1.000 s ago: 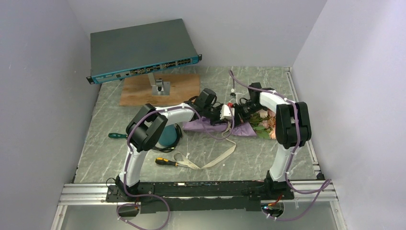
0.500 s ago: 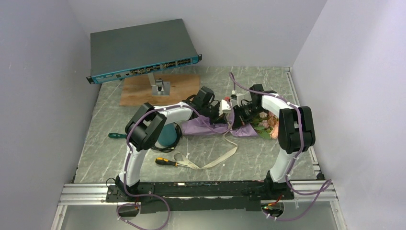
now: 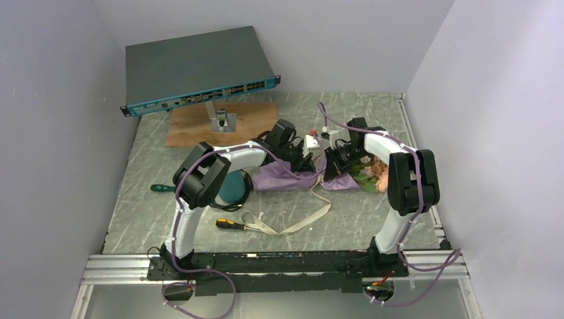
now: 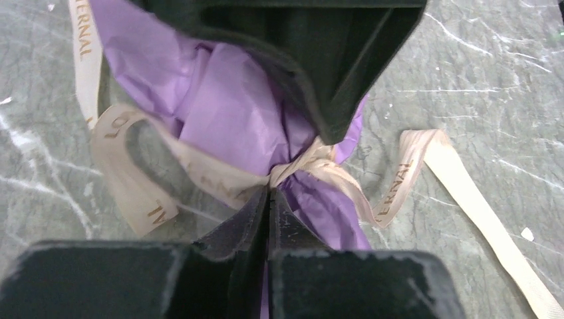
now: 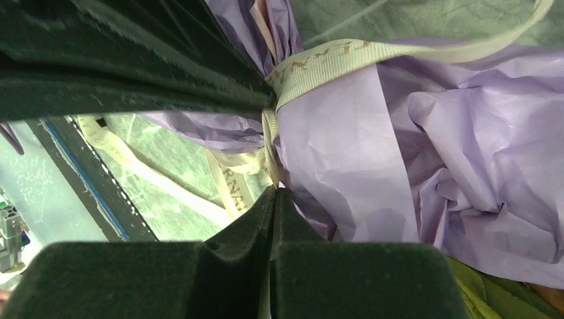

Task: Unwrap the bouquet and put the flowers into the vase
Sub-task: Untie the ribbon from the wrapping paper.

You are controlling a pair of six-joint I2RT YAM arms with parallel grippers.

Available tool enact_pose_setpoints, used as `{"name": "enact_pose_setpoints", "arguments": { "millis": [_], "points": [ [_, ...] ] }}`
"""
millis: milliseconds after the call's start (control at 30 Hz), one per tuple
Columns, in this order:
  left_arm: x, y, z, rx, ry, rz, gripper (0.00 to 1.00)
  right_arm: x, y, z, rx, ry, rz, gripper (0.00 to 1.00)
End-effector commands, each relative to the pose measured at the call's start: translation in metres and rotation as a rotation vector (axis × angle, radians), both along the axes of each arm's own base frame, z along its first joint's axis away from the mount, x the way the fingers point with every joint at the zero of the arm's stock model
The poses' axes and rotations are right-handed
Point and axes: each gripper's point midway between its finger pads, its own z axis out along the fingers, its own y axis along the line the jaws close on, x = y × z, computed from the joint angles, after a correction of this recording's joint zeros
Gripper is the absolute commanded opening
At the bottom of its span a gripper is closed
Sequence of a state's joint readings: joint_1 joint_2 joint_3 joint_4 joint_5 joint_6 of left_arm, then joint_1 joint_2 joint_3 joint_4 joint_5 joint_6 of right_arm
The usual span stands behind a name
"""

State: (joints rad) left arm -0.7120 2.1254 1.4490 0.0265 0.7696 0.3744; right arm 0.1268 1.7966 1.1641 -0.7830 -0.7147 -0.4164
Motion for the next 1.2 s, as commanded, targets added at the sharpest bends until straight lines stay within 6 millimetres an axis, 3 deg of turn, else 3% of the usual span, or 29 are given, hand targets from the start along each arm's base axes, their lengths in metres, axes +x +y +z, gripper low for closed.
{"name": "enact_pose_setpoints", "arguments": {
  "millis": [0, 133, 233, 333, 533, 667, 833, 933, 1167],
  "points": [
    [0.032, 0.015, 0.029, -0.052, -0.042, 0.080, 0.11, -0.017, -0.016, -0.005, -0.063, 0.044, 0.005, 0.00],
    [0.036, 0.017, 0.029, -0.043, -0.044, 0.101, 0.02, -0.017, -0.015, -0.005, -0.061, 0.048, 0.005, 0.00],
    [0.038, 0.019, 0.030, -0.043, -0.050, 0.113, 0.00, -0.018, -0.015, -0.005, -0.058, 0.049, 0.008, 0.00],
    [0.032, 0.016, 0.042, -0.071, -0.089, 0.077, 0.09, -0.016, -0.013, -0.002, -0.045, 0.048, 0.003, 0.00],
    [0.008, 0.004, 0.056, -0.076, -0.236, -0.045, 0.12, -0.016, -0.008, 0.003, -0.014, 0.046, 0.010, 0.00],
    [-0.006, -0.006, 0.057, -0.074, -0.321, -0.116, 0.29, -0.013, -0.003, 0.008, 0.016, 0.042, 0.005, 0.00],
    [-0.014, -0.014, 0.047, -0.053, -0.340, -0.171, 0.31, -0.013, -0.001, 0.011, 0.030, 0.042, 0.008, 0.00],
    [-0.018, -0.014, 0.030, -0.012, -0.328, -0.201, 0.35, -0.013, -0.001, 0.014, 0.039, 0.037, 0.010, 0.00],
    [-0.006, -0.007, 0.012, 0.036, -0.255, -0.116, 0.31, -0.021, -0.005, 0.009, 0.019, 0.057, 0.036, 0.00]
  ]
}}
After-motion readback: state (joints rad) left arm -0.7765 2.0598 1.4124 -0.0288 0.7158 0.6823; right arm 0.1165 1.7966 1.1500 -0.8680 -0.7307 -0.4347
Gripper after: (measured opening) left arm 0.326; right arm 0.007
